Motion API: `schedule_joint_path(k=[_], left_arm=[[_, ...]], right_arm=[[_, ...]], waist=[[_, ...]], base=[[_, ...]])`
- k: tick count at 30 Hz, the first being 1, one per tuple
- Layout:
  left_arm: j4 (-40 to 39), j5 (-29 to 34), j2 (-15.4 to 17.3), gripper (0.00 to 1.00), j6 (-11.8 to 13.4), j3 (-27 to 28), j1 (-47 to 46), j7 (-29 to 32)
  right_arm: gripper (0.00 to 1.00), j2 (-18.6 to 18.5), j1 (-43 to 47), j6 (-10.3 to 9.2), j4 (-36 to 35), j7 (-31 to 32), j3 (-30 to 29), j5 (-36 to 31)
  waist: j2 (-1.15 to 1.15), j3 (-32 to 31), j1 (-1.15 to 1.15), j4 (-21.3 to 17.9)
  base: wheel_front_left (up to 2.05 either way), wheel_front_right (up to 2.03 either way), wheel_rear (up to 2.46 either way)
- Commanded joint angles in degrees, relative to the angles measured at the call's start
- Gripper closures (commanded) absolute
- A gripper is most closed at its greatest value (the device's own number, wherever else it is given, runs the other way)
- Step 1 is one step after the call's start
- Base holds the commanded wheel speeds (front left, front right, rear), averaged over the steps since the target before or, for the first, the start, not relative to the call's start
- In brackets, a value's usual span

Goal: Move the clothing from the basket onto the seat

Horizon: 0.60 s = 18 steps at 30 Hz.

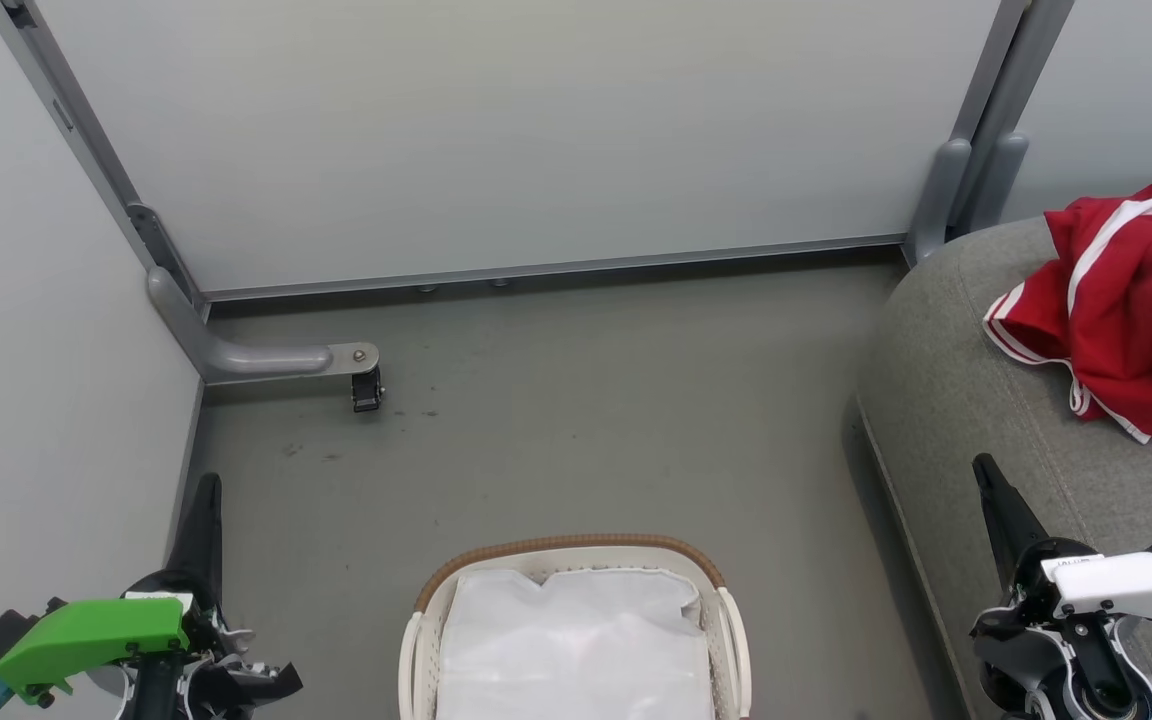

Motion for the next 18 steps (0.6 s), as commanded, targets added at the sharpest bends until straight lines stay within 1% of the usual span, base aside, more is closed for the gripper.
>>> schedule_joint_path(k=[1, 7, 18], left_arm=[[-0.26, -1.08, -0.08, 1.0, -0.39, 0.52, -1.13, 0.29], [-0.32, -2.61, -0.26, 1.0, -0.68, 1.04, -1.27, 0.86], [-0.27, -2.5, -0.23, 1.0, -0.67, 0.97, -1.17, 0.83]], right_arm=[[1.0, -0.35, -0.78, -0.01, -0.39, 0.28, -0.24, 1.26], [1.0, -0.36, -0.79, -0.01, -0.6, 0.85, -0.41, 3.28], [1.0, -0.36, -0.76, -0.01, -0.56, 0.85, -0.38, 3.08]], waist=[[0.0, 0.04, 0.0, -0.03], [0.0, 0.19, 0.0, -0.16], [0.0, 0.19, 0.0, -0.16]], base=[[0.0, 0.0, 0.0], [0.0, 0.0, 0.0], [0.0, 0.0, 0.0]])
